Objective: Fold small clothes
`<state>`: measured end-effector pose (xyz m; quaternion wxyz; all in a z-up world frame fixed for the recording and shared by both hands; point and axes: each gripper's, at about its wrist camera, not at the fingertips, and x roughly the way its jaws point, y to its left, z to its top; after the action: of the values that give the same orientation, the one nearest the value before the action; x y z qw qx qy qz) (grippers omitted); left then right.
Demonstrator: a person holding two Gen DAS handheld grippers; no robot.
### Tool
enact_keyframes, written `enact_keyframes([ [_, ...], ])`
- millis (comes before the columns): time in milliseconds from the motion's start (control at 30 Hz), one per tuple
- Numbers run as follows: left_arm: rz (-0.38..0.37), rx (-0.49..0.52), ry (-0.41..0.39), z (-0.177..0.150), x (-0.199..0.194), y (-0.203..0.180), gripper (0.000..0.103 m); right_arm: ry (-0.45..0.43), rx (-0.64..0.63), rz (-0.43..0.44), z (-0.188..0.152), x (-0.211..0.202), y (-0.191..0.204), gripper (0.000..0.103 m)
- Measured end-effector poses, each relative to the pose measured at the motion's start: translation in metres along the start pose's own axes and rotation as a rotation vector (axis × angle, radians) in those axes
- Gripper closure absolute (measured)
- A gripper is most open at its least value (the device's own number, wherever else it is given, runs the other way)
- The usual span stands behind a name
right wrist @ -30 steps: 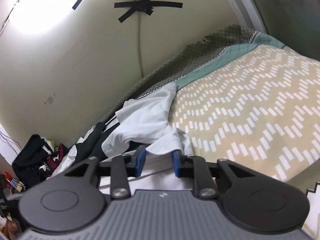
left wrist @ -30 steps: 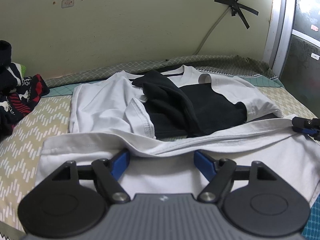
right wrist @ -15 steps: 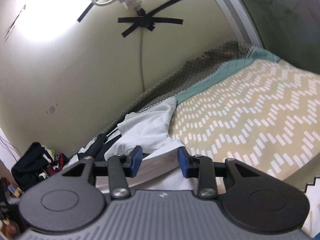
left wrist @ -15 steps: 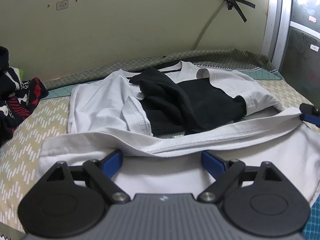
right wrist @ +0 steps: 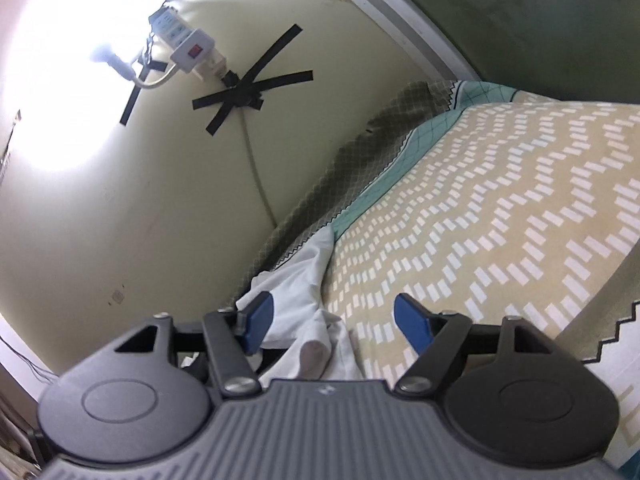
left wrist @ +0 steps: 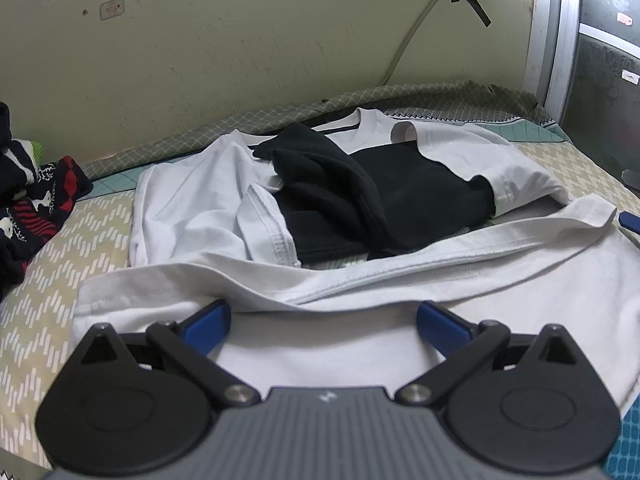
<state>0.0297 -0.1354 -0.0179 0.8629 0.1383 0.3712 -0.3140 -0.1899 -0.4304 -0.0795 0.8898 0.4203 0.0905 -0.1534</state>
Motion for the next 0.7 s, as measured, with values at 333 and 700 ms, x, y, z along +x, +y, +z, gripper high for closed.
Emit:
enact_keyframes([
  [333, -0.001, 0.01, 0.0, 0.0, 0.001, -0.001, 0.0, 0.016, -0.041, 0.002, -0.003, 0.006, 0.007, 0.02],
  [700, -0.003, 0.011, -0.002, -0.001, 0.0, -0.001, 0.0, 0.033, -0.084, -0.01, -0.004, 0.012, 0.012, 0.014],
])
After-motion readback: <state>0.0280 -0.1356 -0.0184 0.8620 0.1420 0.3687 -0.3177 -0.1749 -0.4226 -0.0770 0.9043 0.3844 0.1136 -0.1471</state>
